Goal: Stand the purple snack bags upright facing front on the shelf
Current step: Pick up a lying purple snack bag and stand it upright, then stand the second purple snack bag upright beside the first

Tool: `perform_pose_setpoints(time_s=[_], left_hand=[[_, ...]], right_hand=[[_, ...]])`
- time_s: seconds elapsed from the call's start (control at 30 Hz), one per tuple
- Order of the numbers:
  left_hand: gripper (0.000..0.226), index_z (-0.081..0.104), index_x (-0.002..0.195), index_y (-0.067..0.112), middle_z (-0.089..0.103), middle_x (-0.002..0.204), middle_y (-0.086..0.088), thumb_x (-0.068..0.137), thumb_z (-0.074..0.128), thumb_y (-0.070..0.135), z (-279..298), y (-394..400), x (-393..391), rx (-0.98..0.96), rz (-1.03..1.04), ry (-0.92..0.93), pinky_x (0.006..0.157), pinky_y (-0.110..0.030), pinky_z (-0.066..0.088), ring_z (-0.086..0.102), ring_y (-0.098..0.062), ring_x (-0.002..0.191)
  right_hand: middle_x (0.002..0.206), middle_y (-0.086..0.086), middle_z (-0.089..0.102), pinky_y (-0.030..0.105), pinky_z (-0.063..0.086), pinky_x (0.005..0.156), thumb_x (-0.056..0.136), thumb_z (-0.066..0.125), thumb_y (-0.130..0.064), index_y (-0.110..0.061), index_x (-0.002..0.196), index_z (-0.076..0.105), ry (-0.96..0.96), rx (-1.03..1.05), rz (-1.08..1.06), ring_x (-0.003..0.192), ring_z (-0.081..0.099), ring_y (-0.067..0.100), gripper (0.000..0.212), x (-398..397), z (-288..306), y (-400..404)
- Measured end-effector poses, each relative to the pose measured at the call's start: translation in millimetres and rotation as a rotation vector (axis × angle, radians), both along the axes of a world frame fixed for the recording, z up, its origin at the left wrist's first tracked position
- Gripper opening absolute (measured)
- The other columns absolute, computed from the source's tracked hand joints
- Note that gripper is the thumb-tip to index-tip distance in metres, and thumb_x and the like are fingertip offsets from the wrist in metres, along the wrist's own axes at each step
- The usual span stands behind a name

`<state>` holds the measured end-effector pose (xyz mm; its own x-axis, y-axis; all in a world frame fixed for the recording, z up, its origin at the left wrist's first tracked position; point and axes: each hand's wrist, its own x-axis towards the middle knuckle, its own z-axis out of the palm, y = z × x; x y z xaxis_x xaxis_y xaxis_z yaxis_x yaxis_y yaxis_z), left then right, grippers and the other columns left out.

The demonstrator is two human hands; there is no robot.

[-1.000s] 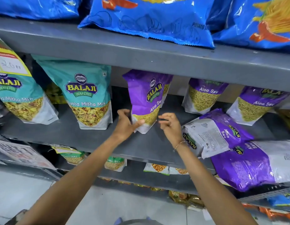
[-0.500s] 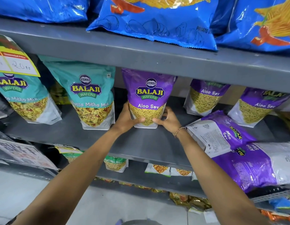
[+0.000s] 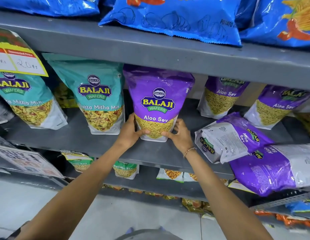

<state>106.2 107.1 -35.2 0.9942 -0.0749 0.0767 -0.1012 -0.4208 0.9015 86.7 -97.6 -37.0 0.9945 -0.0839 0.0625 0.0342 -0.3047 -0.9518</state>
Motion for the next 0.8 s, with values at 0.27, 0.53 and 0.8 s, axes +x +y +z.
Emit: perform_pose_setpoints(time_s=[0.27,0.53,0.8], left_hand=[[0.091,0.018,0.146,0.006,0.035,0.149,-0.008,0.077,0.075,0.026,10,-7,-31,-0.048,0.063,-0.062,0.109,-0.031,0.032,0.033,-0.021,0.137],[0.013,0.059,0.097,0.012,0.062,0.096,0.000,0.093,0.054,0.023,45,-97,-82,-0.052,-0.204,-0.428,0.080,-0.016,0.044,0.056,-0.011,0.088],[0.057,0.043,0.131,-0.007,0.045,0.138,-0.026,0.095,0.048,0.037,63,-199,-32,0.180,-0.289,0.013,0.107,-0.033,0.031,0.042,-0.033,0.130]], right_hand=[[0.129,-0.003,0.052,0.017,0.047,0.090,0.074,0.077,-0.017,-0.016,0.133,0.030,0.046,-0.021,0.066,0.112,0.053,0.006,0.075,-18,11,4],[0.099,0.013,0.064,0.027,0.049,0.069,0.084,0.053,0.000,-0.004,0.101,0.059,-0.343,-0.186,-0.632,0.075,0.059,0.018,0.018,-61,47,-22],[0.132,0.030,0.045,0.044,0.033,0.105,0.084,0.064,-0.035,0.007,0.122,0.048,0.321,0.021,-1.097,0.125,0.040,0.041,0.058,-93,43,-120]])
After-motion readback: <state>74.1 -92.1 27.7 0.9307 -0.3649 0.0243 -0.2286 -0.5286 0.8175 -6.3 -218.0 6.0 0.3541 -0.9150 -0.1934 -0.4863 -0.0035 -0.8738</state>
